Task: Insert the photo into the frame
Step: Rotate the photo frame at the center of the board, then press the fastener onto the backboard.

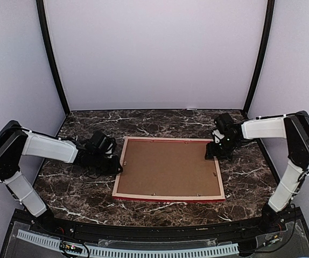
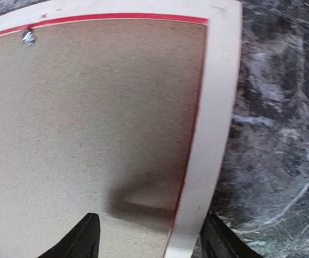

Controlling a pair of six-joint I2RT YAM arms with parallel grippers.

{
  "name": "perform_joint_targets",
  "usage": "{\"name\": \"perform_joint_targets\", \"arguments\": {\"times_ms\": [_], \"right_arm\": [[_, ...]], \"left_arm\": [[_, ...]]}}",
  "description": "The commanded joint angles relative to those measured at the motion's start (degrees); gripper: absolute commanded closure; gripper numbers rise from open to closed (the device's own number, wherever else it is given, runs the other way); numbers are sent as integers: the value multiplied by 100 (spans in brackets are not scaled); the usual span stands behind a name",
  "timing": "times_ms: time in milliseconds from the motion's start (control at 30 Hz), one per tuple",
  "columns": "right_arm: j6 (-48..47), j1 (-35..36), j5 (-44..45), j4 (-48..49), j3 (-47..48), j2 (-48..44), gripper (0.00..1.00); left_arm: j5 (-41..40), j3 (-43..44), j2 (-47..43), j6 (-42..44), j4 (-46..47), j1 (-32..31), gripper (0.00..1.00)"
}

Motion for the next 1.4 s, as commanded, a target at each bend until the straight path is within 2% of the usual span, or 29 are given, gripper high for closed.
{"name": "perform_joint_targets", "arguments": {"times_ms": [0,33,167,233,367,500,933,1167,1367], "right_arm": [[111,-26,97,261,-120,61,41],[87,-44,145,255,-134,43,44],[-41,-122,314,170,-79,70,56],[-100,-148,329,165,-67,95,62],[-165,-160,311,167,-50,158,70],[-177,-163,336,197,-90,128,75],[-264,-161,247,256,-68,146,78],[-278,-161,232,220,-68,149,78],[-273,-160,219,223,-82,153,79]], "left_arm": [[618,-346,-96,-169,-1187,-494,76],[613,-387,-266,-163,-1231,-511,74],[193,-339,-607,-62,-1476,-522,54],[-45,-142,-560,54,-1612,-519,48],[-458,338,-204,361,-1853,-512,41],[-728,782,205,577,-1938,-495,40],[-734,1391,748,666,-1747,-336,41],[-585,1357,794,653,-1718,-245,58],[-468,1183,765,576,-1608,-246,64]]}}
